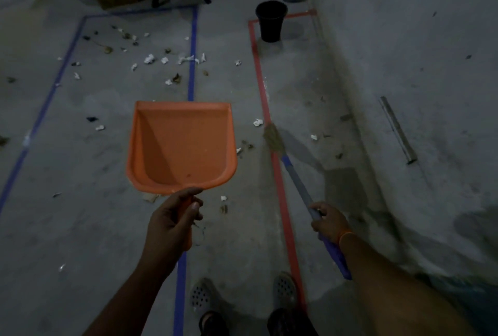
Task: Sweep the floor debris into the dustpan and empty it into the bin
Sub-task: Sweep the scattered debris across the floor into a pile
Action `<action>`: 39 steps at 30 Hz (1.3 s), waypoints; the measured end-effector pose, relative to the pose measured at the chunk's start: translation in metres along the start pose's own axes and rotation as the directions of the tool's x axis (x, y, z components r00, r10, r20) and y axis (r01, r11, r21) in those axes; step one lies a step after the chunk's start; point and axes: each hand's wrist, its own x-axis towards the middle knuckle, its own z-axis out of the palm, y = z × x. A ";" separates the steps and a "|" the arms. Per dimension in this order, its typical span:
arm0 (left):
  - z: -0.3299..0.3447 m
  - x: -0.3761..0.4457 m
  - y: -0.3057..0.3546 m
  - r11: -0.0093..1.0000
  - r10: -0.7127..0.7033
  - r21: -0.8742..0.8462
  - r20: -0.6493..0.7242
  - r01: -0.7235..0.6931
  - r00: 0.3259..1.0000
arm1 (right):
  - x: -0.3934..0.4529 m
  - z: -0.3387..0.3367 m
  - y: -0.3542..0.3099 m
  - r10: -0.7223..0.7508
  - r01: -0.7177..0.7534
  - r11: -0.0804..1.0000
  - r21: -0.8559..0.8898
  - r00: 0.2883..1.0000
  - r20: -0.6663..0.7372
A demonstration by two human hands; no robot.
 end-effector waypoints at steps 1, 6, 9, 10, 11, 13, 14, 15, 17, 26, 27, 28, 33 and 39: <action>-0.002 0.002 0.000 1.000 0.004 -0.001 0.004 -0.004 1.000 | -0.001 -0.006 0.001 0.001 -0.001 1.000 0.005 1.000 -0.030; 0.000 0.010 -0.002 1.000 0.010 -0.016 -0.003 -0.010 1.000 | 0.001 -0.045 0.010 0.057 -0.064 0.997 -0.051 0.990 -0.126; 0.006 0.014 -0.005 1.000 0.004 -0.015 0.004 -0.004 1.000 | 0.004 -0.064 0.019 0.104 -0.117 0.992 -0.052 0.975 -0.197; 0.009 0.015 -0.005 1.000 0.001 -0.016 0.006 -0.001 1.000 | 0.006 -0.069 0.024 0.121 -0.134 0.990 -0.051 0.970 -0.212; 0.012 0.016 -0.005 1.000 -0.002 -0.019 0.009 0.002 1.000 | 0.007 -0.071 0.029 0.145 -0.156 0.987 -0.033 0.965 -0.219; 0.017 0.018 -0.004 0.999 -0.011 -0.030 0.016 0.012 1.000 | 0.010 -0.075 0.041 0.181 -0.184 0.983 0.007 0.955 -0.235; 0.019 0.019 -0.004 0.999 -0.015 -0.039 0.022 0.016 1.000 | 0.011 -0.077 0.047 0.196 -0.200 0.980 0.008 0.950 -0.243; 0.021 0.020 -0.003 0.999 -0.017 -0.049 0.028 0.019 0.999 | 0.015 -0.078 0.055 0.203 -0.209 0.978 0.001 0.947 -0.248; 0.023 0.023 -0.003 0.997 -0.023 -0.074 0.033 0.026 0.999 | 0.022 -0.077 0.069 0.229 -0.239 0.971 -0.014 0.944 -0.239; -0.004 0.041 -0.006 0.992 -0.032 -0.125 -0.044 0.027 0.998 | 0.037 -0.030 0.023 0.205 -0.214 0.975 -0.058 0.970 -0.130; -0.011 0.041 -0.008 0.993 -0.033 -0.116 -0.058 0.027 0.998 | 0.041 -0.020 0.011 0.201 -0.210 0.974 -0.084 0.974 -0.103; -0.019 0.041 -0.010 0.994 -0.036 -0.108 -0.073 0.028 0.997 | 0.044 -0.010 -0.003 0.184 -0.190 0.975 -0.111 0.981 -0.063; -0.066 0.028 -0.020 0.997 -0.029 -0.075 -0.154 0.018 0.988 | 0.062 0.075 -0.076 0.012 0.010 0.975 -0.222 0.995 0.099; -0.151 0.010 -0.041 0.996 -0.055 -0.078 -0.276 0.034 0.960 | 0.044 0.212 -0.169 -0.082 0.131 0.982 -0.137 0.946 0.315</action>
